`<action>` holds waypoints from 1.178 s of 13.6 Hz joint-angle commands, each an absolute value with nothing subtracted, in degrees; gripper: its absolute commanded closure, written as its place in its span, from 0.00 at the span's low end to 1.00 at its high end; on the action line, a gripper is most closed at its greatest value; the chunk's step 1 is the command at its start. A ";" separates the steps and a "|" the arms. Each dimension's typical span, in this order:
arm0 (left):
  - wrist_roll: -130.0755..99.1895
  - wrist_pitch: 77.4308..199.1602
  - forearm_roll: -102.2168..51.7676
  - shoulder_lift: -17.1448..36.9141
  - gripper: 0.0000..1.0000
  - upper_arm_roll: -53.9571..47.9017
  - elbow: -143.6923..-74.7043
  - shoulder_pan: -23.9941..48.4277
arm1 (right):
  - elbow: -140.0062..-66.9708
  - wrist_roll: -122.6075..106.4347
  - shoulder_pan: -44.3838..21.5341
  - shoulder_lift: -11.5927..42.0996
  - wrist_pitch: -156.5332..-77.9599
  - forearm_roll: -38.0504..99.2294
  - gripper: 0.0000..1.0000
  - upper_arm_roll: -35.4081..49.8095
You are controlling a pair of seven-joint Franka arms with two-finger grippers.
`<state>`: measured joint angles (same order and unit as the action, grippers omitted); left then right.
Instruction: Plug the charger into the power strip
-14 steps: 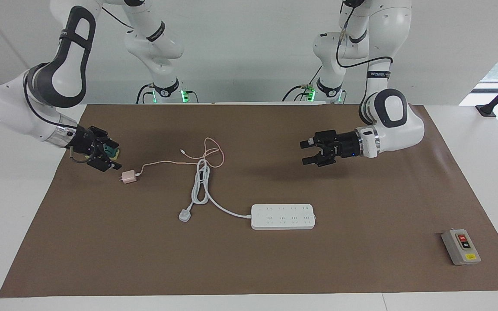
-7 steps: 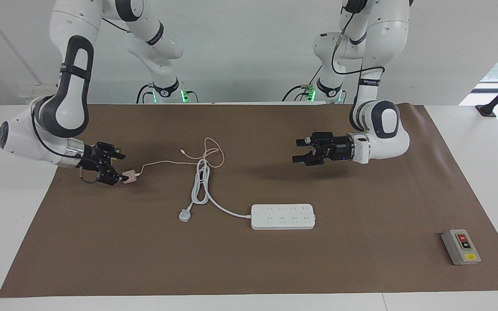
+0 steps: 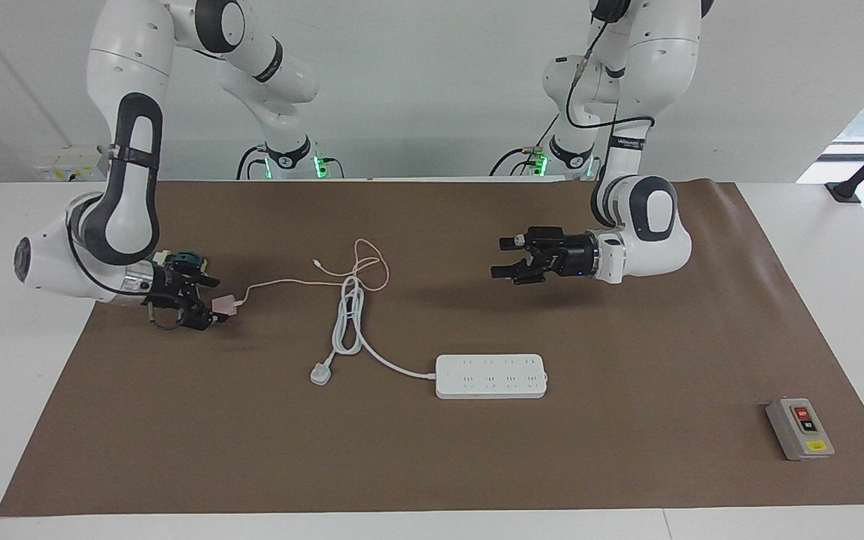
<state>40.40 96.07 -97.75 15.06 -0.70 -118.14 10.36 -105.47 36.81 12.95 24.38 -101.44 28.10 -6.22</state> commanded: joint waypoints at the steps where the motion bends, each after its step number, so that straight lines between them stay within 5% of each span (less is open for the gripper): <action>1: 40.87 98.00 -100.28 14.85 0.00 -0.09 -118.92 12.21 | -107.58 34.45 14.41 23.64 -103.97 28.21 0.00 -5.80; 14: 40.78 99.14 -100.55 15.03 0.00 0.09 -118.48 12.83 | -110.65 31.91 14.59 23.47 -106.44 28.21 0.00 -5.80; 16: 40.78 99.40 -100.55 15.12 0.00 0.09 -118.39 12.83 | -110.83 31.56 14.59 23.47 -106.87 28.21 0.10 -5.89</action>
<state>40.40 98.30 -99.23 15.12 -0.53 -118.15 11.92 -109.25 33.41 13.99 24.41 -105.30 28.10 -6.27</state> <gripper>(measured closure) 0.000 0.009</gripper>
